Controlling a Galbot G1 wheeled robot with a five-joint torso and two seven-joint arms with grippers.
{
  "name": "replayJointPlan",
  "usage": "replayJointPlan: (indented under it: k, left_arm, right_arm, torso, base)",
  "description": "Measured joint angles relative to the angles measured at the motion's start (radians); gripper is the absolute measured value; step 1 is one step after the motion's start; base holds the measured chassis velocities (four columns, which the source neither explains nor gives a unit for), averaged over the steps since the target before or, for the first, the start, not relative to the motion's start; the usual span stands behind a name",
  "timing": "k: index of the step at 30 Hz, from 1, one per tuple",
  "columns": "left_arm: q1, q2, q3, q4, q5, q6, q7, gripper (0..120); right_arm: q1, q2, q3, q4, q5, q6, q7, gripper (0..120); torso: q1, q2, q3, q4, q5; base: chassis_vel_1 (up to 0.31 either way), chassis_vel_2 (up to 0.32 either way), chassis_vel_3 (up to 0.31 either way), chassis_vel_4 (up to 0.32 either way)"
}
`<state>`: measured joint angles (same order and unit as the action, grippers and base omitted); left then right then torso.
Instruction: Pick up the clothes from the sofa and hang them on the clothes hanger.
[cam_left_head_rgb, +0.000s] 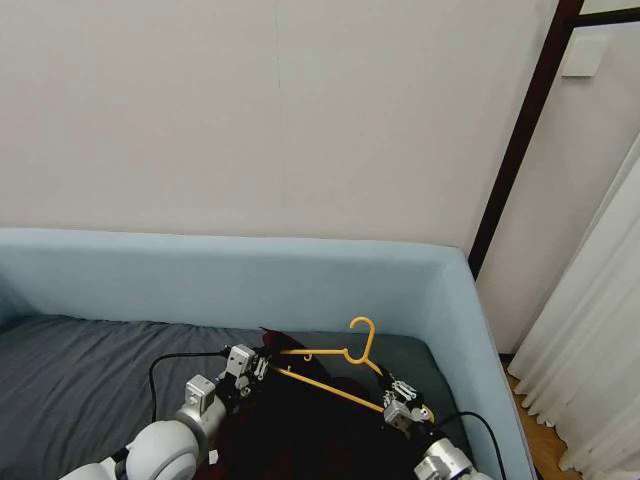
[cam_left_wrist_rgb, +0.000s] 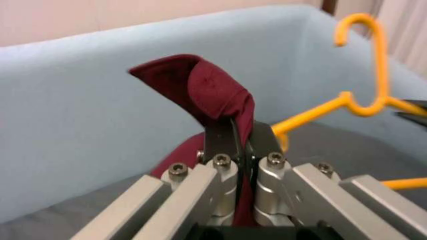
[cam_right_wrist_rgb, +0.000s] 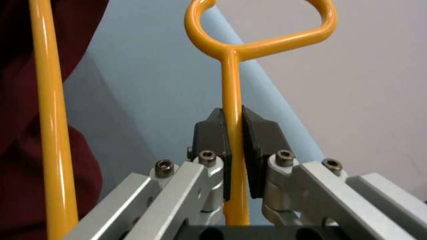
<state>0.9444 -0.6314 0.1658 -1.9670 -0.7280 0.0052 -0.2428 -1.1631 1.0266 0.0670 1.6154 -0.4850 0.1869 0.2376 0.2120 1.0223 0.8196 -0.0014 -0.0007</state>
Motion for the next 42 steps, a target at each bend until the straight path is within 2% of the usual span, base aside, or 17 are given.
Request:
replayJointPlan:
  k: [7,13,18,26,35,42]
  left_arm:
    - [-0.023,-0.002,0.062,-0.025,0.001,0.009,-0.004,0]
    - [-0.062,-0.037,0.113,0.016,0.013,0.008,-0.009,0]
    - [-0.084,-0.05,0.112,0.026,0.009,0.008,-0.014,0]
    - [-0.099,-0.03,0.093,0.03,-0.01,0.006,-0.013,0]
    - [-0.194,-0.062,0.202,0.034,-0.018,0.026,-0.006,0]
    - [-0.21,-0.062,0.244,0.035,-0.016,0.025,-0.003,0]
  right_arm:
    - [0.017,0.021,-0.017,0.016,0.001,-0.024,0.004,5]
    - [0.024,0.041,-0.037,0.041,-0.031,-0.029,-0.004,5]
    - [0.014,0.039,-0.036,0.028,-0.043,-0.021,-0.008,5]
    - [0.02,0.029,-0.031,0.027,-0.037,-0.022,-0.009,5]
    - [0.082,0.046,-0.08,0.007,-0.019,-0.064,-0.017,5]
    - [0.088,0.052,-0.082,0.0,-0.032,-0.058,-0.017,5]
  torso:
    - [0.0,0.0,0.0,0.0,-0.0002]
    - [0.0,0.0,0.0,0.0001,-0.0002]
    - [0.0,0.0,0.0,-0.0001,0.0]
    - [0.0,0.0,0.0,0.0001,-0.0001]
    - [0.0,0.0,0.0,-0.0001,0.0]
    - [0.0,0.0,0.0,0.0,0.0]
  base:
    - [0.0,0.0,0.0,0.0]
    - [0.0,0.0,0.0,0.0]
    - [0.0,0.0,0.0,0.0]
    - [0.0,0.0,0.0,0.0]
    - [0.0,0.0,0.0,0.0]
    - [0.0,0.0,0.0,0.0]
